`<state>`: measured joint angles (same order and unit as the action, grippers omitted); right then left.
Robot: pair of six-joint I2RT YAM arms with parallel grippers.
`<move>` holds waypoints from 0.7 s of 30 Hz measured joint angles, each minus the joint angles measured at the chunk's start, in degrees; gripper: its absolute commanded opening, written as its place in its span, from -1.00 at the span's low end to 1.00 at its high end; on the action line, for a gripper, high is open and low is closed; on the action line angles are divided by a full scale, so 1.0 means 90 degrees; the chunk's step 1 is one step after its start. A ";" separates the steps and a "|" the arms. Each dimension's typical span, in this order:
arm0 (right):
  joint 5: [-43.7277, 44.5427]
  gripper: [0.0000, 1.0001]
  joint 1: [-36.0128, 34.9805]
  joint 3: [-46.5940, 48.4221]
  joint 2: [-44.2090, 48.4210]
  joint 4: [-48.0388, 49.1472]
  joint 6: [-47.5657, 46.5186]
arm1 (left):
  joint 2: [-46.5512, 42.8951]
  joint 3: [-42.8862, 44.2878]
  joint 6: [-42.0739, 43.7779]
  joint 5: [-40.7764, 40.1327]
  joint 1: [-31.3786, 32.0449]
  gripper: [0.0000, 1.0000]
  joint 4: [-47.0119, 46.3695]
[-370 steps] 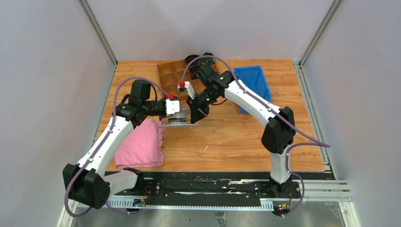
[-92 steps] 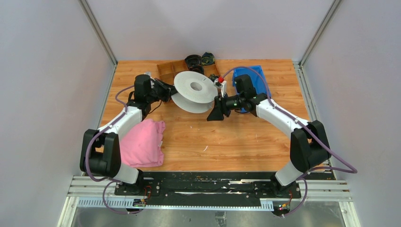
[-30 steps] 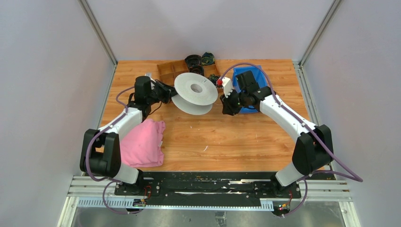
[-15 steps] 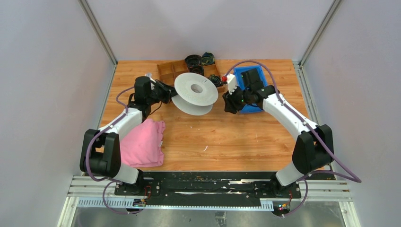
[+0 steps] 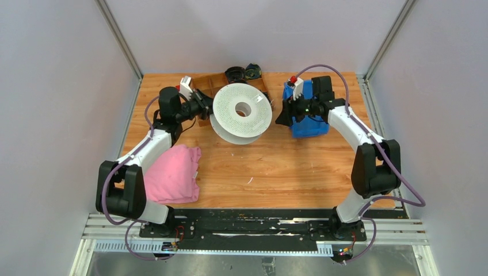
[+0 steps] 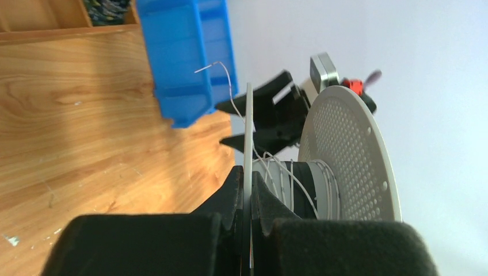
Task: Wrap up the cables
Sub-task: Wrap the cable around the cable reel.
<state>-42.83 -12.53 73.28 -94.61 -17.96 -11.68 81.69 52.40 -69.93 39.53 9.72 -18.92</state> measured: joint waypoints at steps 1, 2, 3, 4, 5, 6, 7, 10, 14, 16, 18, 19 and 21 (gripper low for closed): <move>-0.0146 0.27 0.0046 0.0085 -0.0083 0.0012 -0.0075 | -0.0007 0.0017 0.0017 0.0148 0.0000 -0.99 -0.0075; -0.0253 0.27 0.0087 0.0170 -0.0146 0.0019 -0.0182 | -0.0017 0.0029 0.0041 0.0291 0.0000 -0.99 -0.0119; -0.0325 0.28 0.0124 0.0238 -0.0170 0.0029 -0.0308 | -0.0029 0.0034 0.0061 0.0425 0.0000 -0.99 -0.0148; -0.0389 0.29 0.0148 0.0277 -0.0168 0.0049 -0.0437 | -0.0036 0.0034 0.0078 0.0537 0.0000 -0.99 -0.0177; -0.0442 0.29 0.0172 0.0333 -0.0160 0.0056 -0.0585 | -0.0046 0.0036 0.0095 0.0665 0.0000 -0.99 -0.0199; -0.0469 0.30 0.0185 0.0364 -0.0148 0.0090 -0.0721 | -0.0051 0.0036 0.0107 0.0746 0.0000 -0.99 -0.0211; -0.0478 0.30 0.0189 0.0372 -0.0121 0.0117 -0.0865 | -0.0061 0.0036 0.0112 0.0814 0.0000 -0.99 -0.0219; -0.0459 0.31 0.0189 0.0364 0.0010 0.0109 -0.1219 | -0.0090 0.0036 0.0134 0.0945 0.0000 -0.99 -0.0223; -0.0449 0.31 0.0189 0.0291 0.0398 0.0097 -0.1676 | -0.0155 0.0036 0.0153 0.1035 0.0000 -0.99 -0.0223; -0.0461 0.31 0.0187 0.0294 0.0563 0.0090 -0.1892 | -0.0185 0.0036 0.0160 0.1054 0.0015 -0.99 -0.0226; -0.0478 0.27 0.0182 0.0335 0.0619 -0.0019 -0.2086 | -0.0194 0.0046 0.0165 0.1076 0.0029 -0.99 -0.0228; -0.0483 0.26 0.0163 0.0359 0.0619 -0.0061 -0.2176 | -0.0194 0.0049 0.0175 0.1086 0.0041 -0.99 -0.0228; -0.0481 0.19 0.0117 0.0430 0.0561 -0.0209 -0.2356 | -0.0194 0.0049 0.0185 0.1093 0.0066 -0.99 -0.0228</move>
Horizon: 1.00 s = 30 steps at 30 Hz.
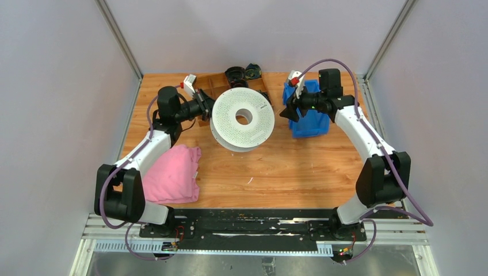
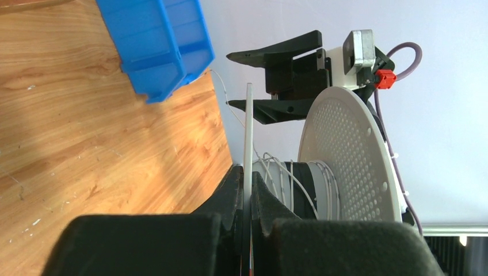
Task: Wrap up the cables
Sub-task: Wrap the cable around the cable reel.
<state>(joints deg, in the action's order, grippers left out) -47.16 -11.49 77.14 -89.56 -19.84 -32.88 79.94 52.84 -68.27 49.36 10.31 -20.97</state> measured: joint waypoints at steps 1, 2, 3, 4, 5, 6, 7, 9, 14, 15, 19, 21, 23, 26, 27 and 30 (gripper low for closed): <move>0.0000 0.16 -0.0019 0.0036 -0.0036 -0.0083 -0.0095 | 0.0000 0.0000 0.0002 0.0005 0.0007 -0.99 0.0000; 0.0000 0.13 -0.0053 0.0058 -0.0066 -0.0153 -0.0170 | 0.0000 0.0000 0.0010 0.0010 0.0012 -0.99 0.0002; 0.0000 0.11 -0.0075 0.0085 -0.0092 -0.0211 -0.0233 | -0.0002 0.0000 0.0019 0.0015 0.0022 -0.99 0.0002; -0.0002 0.08 -0.0090 0.0107 -0.0119 -0.0240 -0.0282 | -0.0002 0.0000 0.0024 0.0015 0.0027 -0.99 0.0000; -0.0002 0.05 -0.0112 0.0134 -0.0141 -0.0274 -0.0330 | -0.0007 0.0000 0.0024 0.0015 0.0032 -0.99 0.0002; -0.0002 -0.01 -0.0129 0.0146 -0.0158 -0.0301 -0.0372 | -0.0012 0.0000 0.0029 0.0017 0.0036 -0.99 0.0002; -0.0002 -0.07 -0.0146 0.0163 -0.0170 -0.0328 -0.0420 | -0.0022 0.0000 0.0029 0.0017 0.0039 -0.99 0.0002; -0.0012 -0.19 -0.0180 0.0233 -0.0219 -0.0389 -0.0512 | -0.0041 0.0000 0.0032 0.0017 0.0041 -0.99 0.0002; -0.0095 -0.79 -0.0257 0.0304 -0.0374 -0.0500 -0.0661 | -0.0078 0.0000 0.0036 0.0015 0.0041 -0.99 0.0000; -0.0104 -0.89 -0.0270 0.0304 -0.0391 -0.0527 -0.0680 | -0.0080 0.0000 0.0036 0.0015 0.0041 -0.99 0.0000; -0.0168 -0.99 -0.0282 0.0274 -0.0398 -0.0583 -0.0661 | -0.0080 0.0000 0.0015 -0.0017 0.0041 -0.99 -0.0002; -0.0260 -0.99 -0.0287 0.0104 -0.0345 -0.0522 -0.0510 | -0.0083 0.0000 -0.0061 -0.0119 0.0041 -0.99 -0.0051; -0.0359 -0.99 -0.0299 -0.0114 -0.0194 -0.0437 -0.0250 | -0.0083 0.0000 -0.0138 -0.0287 0.0041 -0.99 -0.0121; -0.0629 -0.99 -0.0333 -0.0697 0.0158 -0.0024 0.0600 | -0.0078 0.0022 -0.0270 -0.0529 0.0041 -0.99 -0.0168; -0.0731 -0.99 -0.0347 -0.0882 0.0289 0.0141 0.0950 | -0.0063 0.0061 -0.0321 -0.0617 0.0041 -0.99 -0.0170; -0.1010 -0.99 -0.0389 -0.1183 0.0573 0.0576 0.1919 | -0.0010 0.0182 -0.0393 -0.0855 0.0041 -0.99 -0.0192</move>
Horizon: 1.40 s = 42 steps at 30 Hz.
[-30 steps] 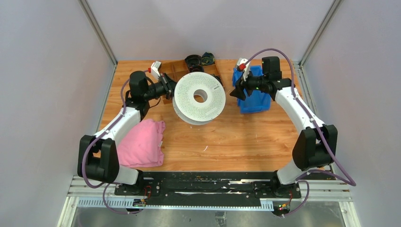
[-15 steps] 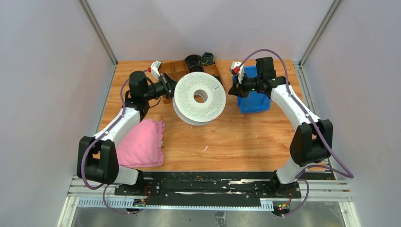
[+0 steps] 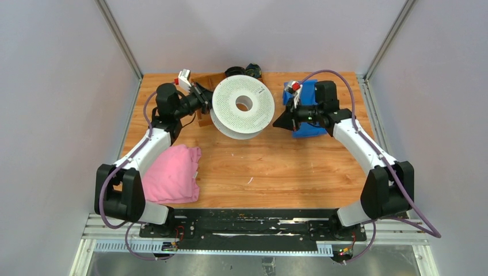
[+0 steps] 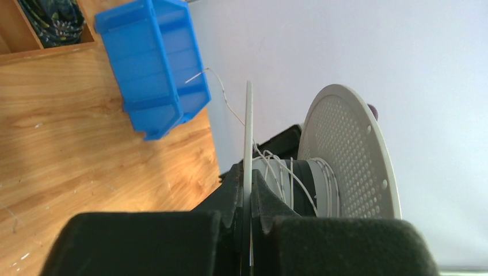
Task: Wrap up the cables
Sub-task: Wrap the cable around the cable reel.
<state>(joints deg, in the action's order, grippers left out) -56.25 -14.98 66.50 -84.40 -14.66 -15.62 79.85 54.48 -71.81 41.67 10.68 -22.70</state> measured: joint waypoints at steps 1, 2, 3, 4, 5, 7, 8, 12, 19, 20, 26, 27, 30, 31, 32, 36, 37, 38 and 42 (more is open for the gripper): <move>-0.0080 -0.99 -0.0002 -0.0027 0.0061 0.0117 0.0231 | 0.0032 0.0051 -0.0027 -0.0061 0.0000 -0.99 -0.0010; -0.0107 -0.90 -0.0002 -0.0029 0.0112 0.0170 0.0335 | 0.0075 0.0100 -0.0061 -0.0092 0.0000 -0.99 -0.0015; -0.0117 -0.74 -0.0002 -0.0029 0.0170 0.0180 0.0376 | 0.0126 0.0158 -0.0095 -0.0097 0.0000 -0.99 -0.0024; -0.0085 -0.52 -0.0002 -0.0022 0.0238 0.0146 0.0330 | 0.0165 0.0194 -0.0114 -0.0100 0.0000 -0.99 -0.0032; -0.0027 -0.36 -0.0002 0.0012 0.0296 0.0061 0.0221 | 0.0189 0.0209 -0.0124 -0.0107 0.0000 -0.99 -0.0039; 0.0160 -0.12 -0.0002 0.0209 0.0355 -0.0175 -0.0192 | 0.0206 0.0209 -0.0141 -0.0095 0.0000 -0.99 -0.0039; 0.0267 0.08 -0.0002 0.0367 0.0355 -0.0274 -0.0444 | 0.0209 0.0209 -0.0153 -0.0083 0.0000 -0.99 -0.0039; 0.0758 0.37 -0.0002 0.1103 0.0248 -0.0605 -0.1610 | 0.0209 0.0209 -0.0172 0.0027 0.0000 -0.99 -0.0039; 0.1115 0.41 -0.0002 0.2123 -0.0658 -0.1275 -0.3541 | 0.0206 0.0209 -0.0189 0.0226 0.0005 -0.99 -0.0039; 0.1110 0.41 -0.0002 0.2140 -0.0758 -0.1362 -0.3738 | 0.0209 0.0209 -0.0187 0.0248 0.0007 -0.99 -0.0041; 0.1018 0.26 -0.0002 0.2572 -0.1418 -0.1979 -0.4634 | 0.0206 0.0209 -0.0182 0.0415 0.0083 -0.99 -0.0041; 0.1001 0.18 -0.0002 0.2635 -0.1479 -0.2008 -0.4714 | 0.0206 0.0209 -0.0180 0.0427 0.0087 -0.99 -0.0041; 0.0889 -0.07 -0.0002 0.2764 -0.1591 -0.2072 -0.4843 | 0.0204 0.0209 -0.0160 0.0461 0.0090 -0.99 -0.0041; 0.0852 -0.12 -0.0002 0.2771 -0.1603 -0.2079 -0.4867 | 0.0202 0.0209 -0.0158 0.0464 0.0090 -0.99 -0.0041; 0.0816 -0.14 -0.0002 0.2771 -0.1603 -0.2106 -0.4891 | 0.0202 0.0209 -0.0155 0.0464 0.0090 -0.99 -0.0041; 0.0668 -0.19 -0.0002 0.2739 -0.1581 -0.2188 -0.4896 | 0.0192 0.0209 -0.0126 0.0466 0.0090 -0.99 -0.0041; 0.0631 -0.32 -0.0002 0.2705 -0.1557 -0.2198 -0.4896 | 0.0192 0.0209 -0.0121 0.0466 0.0090 -0.99 -0.0041; 0.0595 -0.45 -0.0005 0.2647 -0.1515 -0.2205 -0.4896 | 0.0194 0.0209 -0.0117 0.0466 0.0090 -0.99 -0.0041; 0.0512 -0.98 -0.0051 0.2548 -0.1350 -0.2273 -0.4867 | 0.0194 0.0209 -0.0112 0.0464 0.0090 -0.99 -0.0041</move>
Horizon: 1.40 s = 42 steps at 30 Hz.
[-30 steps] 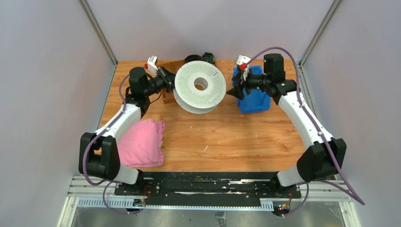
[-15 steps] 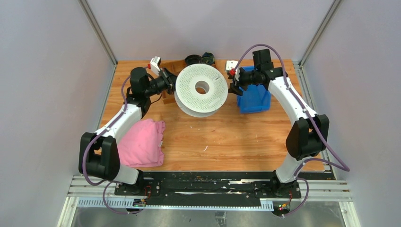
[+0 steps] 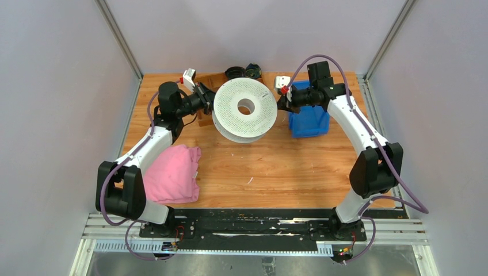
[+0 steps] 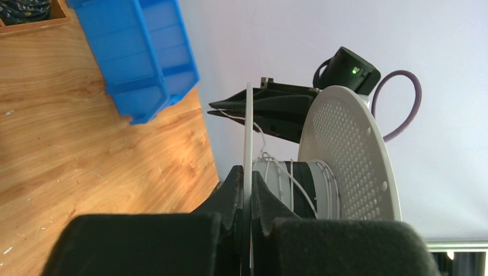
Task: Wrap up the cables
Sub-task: Wrap the cable around the cable reel.
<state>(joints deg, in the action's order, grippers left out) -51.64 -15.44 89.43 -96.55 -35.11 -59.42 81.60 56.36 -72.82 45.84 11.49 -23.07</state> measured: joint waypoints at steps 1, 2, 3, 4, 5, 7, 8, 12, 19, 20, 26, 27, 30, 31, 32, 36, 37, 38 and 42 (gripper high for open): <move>-0.0024 -0.99 -0.0010 0.0000 0.0027 -0.0002 0.0000 | 0.0000 0.0000 0.0005 -0.0002 0.0000 -0.99 0.0000; -0.0068 -0.99 -0.0032 0.0000 0.0063 -0.0017 0.0039 | 0.0000 0.0000 0.0015 -0.0002 0.0000 -0.99 0.0000; -0.0097 -0.99 -0.0036 -0.0002 0.0087 -0.0036 0.0070 | 0.0000 0.0000 0.0027 -0.0012 0.0000 -0.99 0.0000; -0.0121 -0.99 -0.0041 -0.0007 0.0119 -0.0061 0.0124 | 0.0000 0.0000 0.0039 -0.0027 0.0000 -0.99 0.0000; -0.0163 -0.99 -0.0044 -0.0036 0.0160 -0.0078 0.0180 | 0.0000 0.0000 0.0046 -0.0056 0.0000 -0.99 0.0000; -0.0284 -0.99 -0.0044 -0.0194 0.0323 -0.0102 0.0420 | 0.0000 0.0000 0.0051 -0.0153 0.0000 -0.99 0.0000; -0.0335 -0.99 -0.0044 -0.0272 0.0398 -0.0109 0.0539 | 0.0000 0.0000 0.0051 -0.0216 0.0000 -0.99 0.0000; -0.0636 -0.99 -0.0046 -0.0692 0.0828 0.0012 0.1569 | 0.0044 0.0007 0.0046 -0.0410 0.0000 -0.99 -0.0005; -0.0391 -0.99 -0.0049 -0.1610 0.1105 0.1780 0.5185 | 0.0143 0.0024 0.0046 -0.1020 0.0000 -0.99 0.0000; -0.0267 -0.99 -0.0049 -0.1690 0.1071 0.2016 0.5717 | 0.0143 0.0024 0.0046 -0.1100 0.0000 -0.99 -0.0002; 0.0287 -0.99 -0.0049 -0.2057 0.0945 0.3327 0.8519 | 0.0141 0.0007 0.0068 -0.1462 0.0000 -0.99 -0.0002; 0.0308 -0.99 -0.0049 -0.2115 0.0945 0.3504 0.8840 | 0.0141 -0.0002 0.0080 -0.1496 0.0000 -0.99 -0.0002; 0.0367 -0.99 -0.0049 -0.2256 0.0945 0.3925 0.9714 | 0.0143 -0.0015 0.0126 -0.1576 0.0000 -0.99 0.0002; 0.0384 -0.99 -0.0051 -0.2295 0.0945 0.4070 1.0037 | 0.0141 -0.0015 0.0146 -0.1596 0.0000 -0.99 0.0002; 0.0391 -0.99 -0.0061 -0.2302 0.0945 0.4126 1.0190 | 0.0141 -0.0015 0.0165 -0.1603 0.0000 -0.99 0.0002; 0.0435 -0.99 -0.0112 -0.2312 0.0945 0.4306 1.0734 | 0.0141 -0.0019 0.0267 -0.1688 0.0000 -0.99 0.0002; 0.0440 -0.99 -0.0131 -0.2314 0.0945 0.4352 1.0873 | 0.0141 -0.0027 0.0289 -0.1715 0.0000 -0.99 -0.0005; 0.0457 -0.99 -0.0155 -0.2322 0.0942 0.4403 1.1004 | 0.0141 -0.0056 0.0311 -0.1739 0.0002 -0.99 -0.0029; 0.0534 -0.99 -0.0248 -0.2395 0.0894 0.4660 1.1489 | 0.0138 -0.0267 0.0257 -0.1841 0.0015 -0.99 -0.0318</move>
<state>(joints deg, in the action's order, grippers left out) -46.83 -17.67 67.88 -88.51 6.83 43.99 82.85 53.95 -70.50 29.28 11.62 -25.93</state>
